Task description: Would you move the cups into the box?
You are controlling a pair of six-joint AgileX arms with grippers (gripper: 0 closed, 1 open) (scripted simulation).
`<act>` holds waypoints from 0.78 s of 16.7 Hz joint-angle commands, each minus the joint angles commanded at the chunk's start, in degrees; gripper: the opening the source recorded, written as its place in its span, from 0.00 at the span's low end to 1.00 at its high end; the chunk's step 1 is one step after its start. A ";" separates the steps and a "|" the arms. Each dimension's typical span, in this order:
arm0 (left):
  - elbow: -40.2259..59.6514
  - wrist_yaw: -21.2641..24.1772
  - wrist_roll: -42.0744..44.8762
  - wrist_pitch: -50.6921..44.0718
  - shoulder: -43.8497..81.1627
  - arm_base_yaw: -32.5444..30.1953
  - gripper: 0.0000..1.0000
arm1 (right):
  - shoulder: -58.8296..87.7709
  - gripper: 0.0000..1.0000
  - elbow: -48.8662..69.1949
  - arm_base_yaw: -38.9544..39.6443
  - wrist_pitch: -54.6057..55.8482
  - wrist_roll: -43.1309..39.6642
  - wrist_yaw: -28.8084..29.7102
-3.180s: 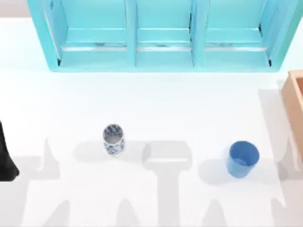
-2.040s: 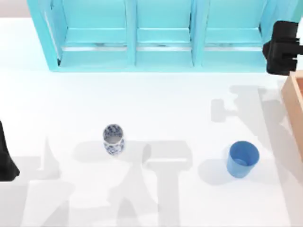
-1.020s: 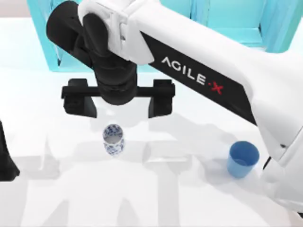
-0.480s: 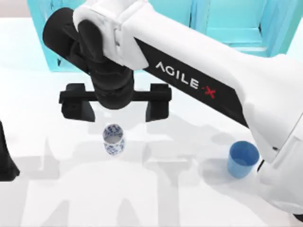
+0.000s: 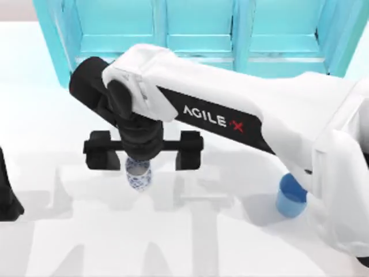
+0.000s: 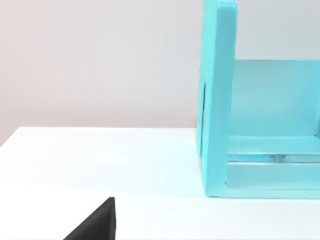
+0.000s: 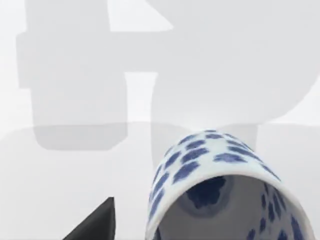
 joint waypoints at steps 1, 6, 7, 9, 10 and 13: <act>0.00 0.00 0.00 0.00 0.00 0.00 1.00 | 0.15 1.00 -1.24 -0.07 1.26 -0.07 0.00; 0.00 0.00 0.00 0.00 0.00 0.00 1.00 | 0.28 1.00 -1.94 -0.10 1.98 -0.09 0.01; 0.00 0.00 0.00 0.00 0.00 0.00 1.00 | 0.28 0.92 -1.94 -0.10 1.98 -0.09 0.01; 0.00 0.00 0.00 0.00 0.00 0.00 1.00 | 0.28 0.77 -1.94 -0.10 1.98 -0.09 0.01; 0.00 0.00 0.00 0.00 0.00 0.00 1.00 | 0.28 0.70 -1.94 -0.10 1.98 -0.09 0.01; 0.00 0.00 0.00 0.00 0.00 0.00 1.00 | 0.28 0.47 -1.94 -0.10 1.98 -0.09 0.01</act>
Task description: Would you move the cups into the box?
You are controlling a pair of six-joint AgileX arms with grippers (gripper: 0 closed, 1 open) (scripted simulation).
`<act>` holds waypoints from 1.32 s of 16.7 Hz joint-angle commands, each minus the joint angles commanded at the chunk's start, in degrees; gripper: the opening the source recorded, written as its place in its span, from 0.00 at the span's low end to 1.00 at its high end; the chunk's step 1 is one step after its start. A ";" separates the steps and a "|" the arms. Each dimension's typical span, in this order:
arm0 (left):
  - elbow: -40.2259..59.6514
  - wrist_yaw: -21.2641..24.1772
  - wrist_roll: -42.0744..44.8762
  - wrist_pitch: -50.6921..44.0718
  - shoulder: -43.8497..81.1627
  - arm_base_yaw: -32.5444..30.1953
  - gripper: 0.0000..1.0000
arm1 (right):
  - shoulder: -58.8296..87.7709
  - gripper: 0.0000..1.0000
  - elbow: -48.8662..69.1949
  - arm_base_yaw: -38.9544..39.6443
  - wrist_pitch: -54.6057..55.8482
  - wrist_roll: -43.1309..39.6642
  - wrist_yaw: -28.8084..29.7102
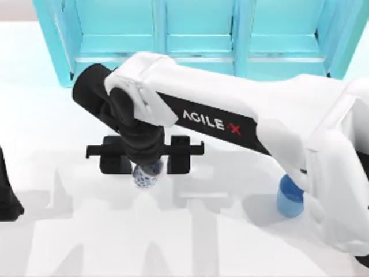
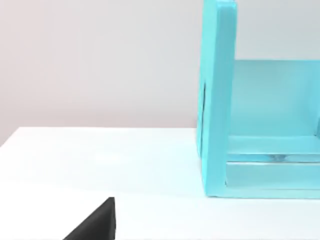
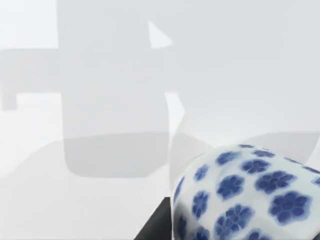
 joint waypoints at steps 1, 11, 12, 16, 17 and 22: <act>0.00 0.00 0.00 0.00 0.00 0.00 1.00 | 0.00 0.40 0.00 0.00 0.00 0.00 0.00; 0.00 0.00 0.00 0.00 0.00 0.00 1.00 | 0.00 0.00 0.00 0.00 0.00 0.00 0.00; 0.00 0.00 0.00 0.00 0.00 0.00 1.00 | 0.00 0.00 0.00 0.00 0.00 0.00 0.00; 0.00 0.00 0.00 0.00 0.00 0.00 1.00 | -0.29 0.00 -0.19 0.14 -0.05 0.01 -0.02; 0.00 0.00 0.00 0.00 0.00 0.00 1.00 | -1.04 0.00 -0.80 -0.19 -0.22 -0.30 -0.05; 0.00 0.00 0.00 0.00 0.00 0.00 1.00 | -11.52 0.00 -8.01 -4.00 -2.63 -4.08 -0.59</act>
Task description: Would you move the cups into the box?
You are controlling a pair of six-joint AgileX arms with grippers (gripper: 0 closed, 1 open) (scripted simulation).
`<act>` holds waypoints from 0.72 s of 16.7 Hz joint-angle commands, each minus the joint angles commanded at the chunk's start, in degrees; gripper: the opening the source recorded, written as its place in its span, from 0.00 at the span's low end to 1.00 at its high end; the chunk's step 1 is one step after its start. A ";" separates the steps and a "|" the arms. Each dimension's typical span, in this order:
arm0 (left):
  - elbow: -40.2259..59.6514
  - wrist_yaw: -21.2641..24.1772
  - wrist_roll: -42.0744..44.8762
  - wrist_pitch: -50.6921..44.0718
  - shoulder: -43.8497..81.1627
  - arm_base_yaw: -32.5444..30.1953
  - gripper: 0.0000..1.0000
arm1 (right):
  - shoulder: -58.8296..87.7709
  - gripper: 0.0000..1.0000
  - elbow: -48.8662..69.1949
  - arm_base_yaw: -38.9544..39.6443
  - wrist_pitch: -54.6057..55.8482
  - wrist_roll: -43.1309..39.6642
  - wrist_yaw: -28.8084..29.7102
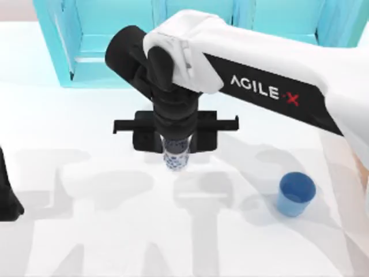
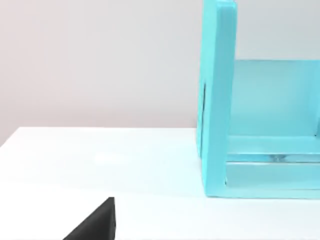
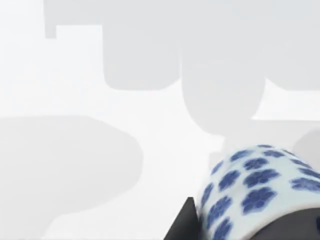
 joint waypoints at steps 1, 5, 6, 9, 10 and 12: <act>0.00 0.00 0.00 0.00 0.00 0.00 1.00 | -2.63 0.00 -1.82 -0.92 -0.71 -0.95 -0.15; 0.00 0.00 0.00 0.00 0.00 0.00 1.00 | -10.55 0.00 -7.25 -3.71 -2.84 -3.97 -0.73; 0.00 0.00 0.00 0.00 0.00 0.00 1.00 | -11.22 0.00 -7.75 -3.98 -3.04 -4.27 -0.79; 0.00 0.00 0.00 0.00 0.00 0.00 1.00 | -11.33 0.00 -7.82 -4.03 -3.07 -4.32 -0.80; 0.00 0.00 0.00 0.00 0.00 0.00 1.00 | -11.15 0.00 -7.61 -3.74 -2.96 -4.17 -0.74; 0.00 0.00 0.00 0.00 0.00 0.00 1.00 | -11.50 0.00 -8.20 -4.28 -3.24 -4.77 -1.18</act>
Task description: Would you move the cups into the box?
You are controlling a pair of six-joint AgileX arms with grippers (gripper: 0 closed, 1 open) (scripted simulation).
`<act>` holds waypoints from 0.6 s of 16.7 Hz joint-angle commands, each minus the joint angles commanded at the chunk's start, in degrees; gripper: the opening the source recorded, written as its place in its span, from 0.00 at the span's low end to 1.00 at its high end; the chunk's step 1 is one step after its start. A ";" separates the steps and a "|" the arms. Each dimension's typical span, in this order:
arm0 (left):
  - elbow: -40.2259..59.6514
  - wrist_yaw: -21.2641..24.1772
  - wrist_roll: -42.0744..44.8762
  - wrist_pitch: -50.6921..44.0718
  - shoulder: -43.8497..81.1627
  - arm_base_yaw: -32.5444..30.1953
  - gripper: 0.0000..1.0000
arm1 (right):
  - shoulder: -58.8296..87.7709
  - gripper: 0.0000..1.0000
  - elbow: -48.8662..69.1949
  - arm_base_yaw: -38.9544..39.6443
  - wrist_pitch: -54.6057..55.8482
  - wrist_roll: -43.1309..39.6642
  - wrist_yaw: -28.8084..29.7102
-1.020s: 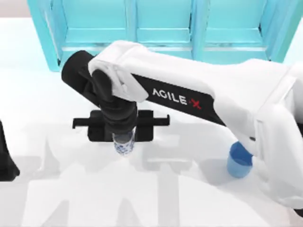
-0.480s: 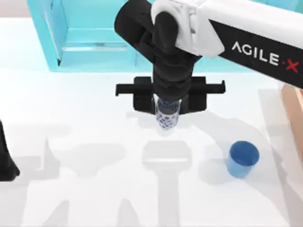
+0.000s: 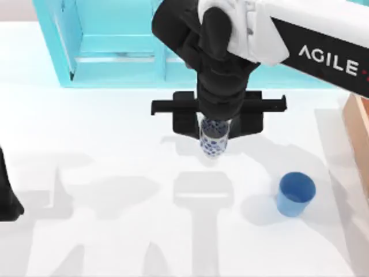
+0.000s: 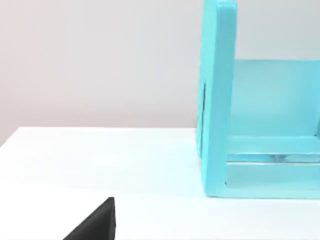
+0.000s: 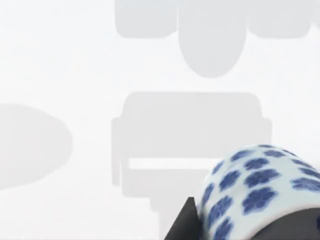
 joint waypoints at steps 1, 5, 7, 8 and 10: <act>0.00 0.00 0.00 0.00 0.00 0.00 1.00 | -0.79 0.00 -1.10 -1.07 -0.39 -1.16 -0.67; 0.00 0.00 0.00 0.00 0.00 0.00 1.00 | -8.05 0.00 -7.70 -10.66 -0.98 -11.44 -3.49; 0.00 0.00 0.00 0.00 0.00 0.00 1.00 | -12.85 0.00 -11.23 -17.53 -0.80 -18.93 -4.44; 0.00 0.00 0.00 0.00 0.00 0.00 1.00 | -14.94 0.00 -12.90 -21.16 -0.79 -22.79 -4.80; 0.00 0.00 0.00 0.00 0.00 0.00 1.00 | -18.95 0.00 -16.50 -27.58 -1.07 -29.51 -5.45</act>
